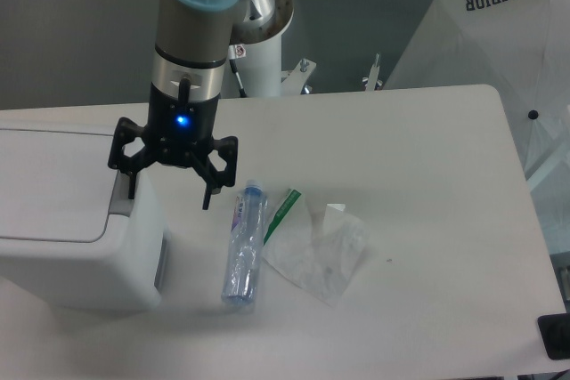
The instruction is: Open the trash can
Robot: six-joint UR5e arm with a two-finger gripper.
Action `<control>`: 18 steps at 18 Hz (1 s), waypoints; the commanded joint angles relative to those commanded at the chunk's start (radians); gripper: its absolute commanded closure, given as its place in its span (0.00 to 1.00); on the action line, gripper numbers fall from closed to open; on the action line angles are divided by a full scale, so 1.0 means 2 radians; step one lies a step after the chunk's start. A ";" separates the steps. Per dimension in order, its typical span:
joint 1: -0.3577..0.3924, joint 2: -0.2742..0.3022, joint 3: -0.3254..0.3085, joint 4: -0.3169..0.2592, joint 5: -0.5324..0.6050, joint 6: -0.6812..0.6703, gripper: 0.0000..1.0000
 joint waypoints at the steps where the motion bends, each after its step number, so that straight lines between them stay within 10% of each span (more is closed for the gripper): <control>1: 0.000 0.000 0.000 0.000 0.000 0.000 0.00; 18: 0.005 -0.001 0.039 0.002 0.002 0.007 0.00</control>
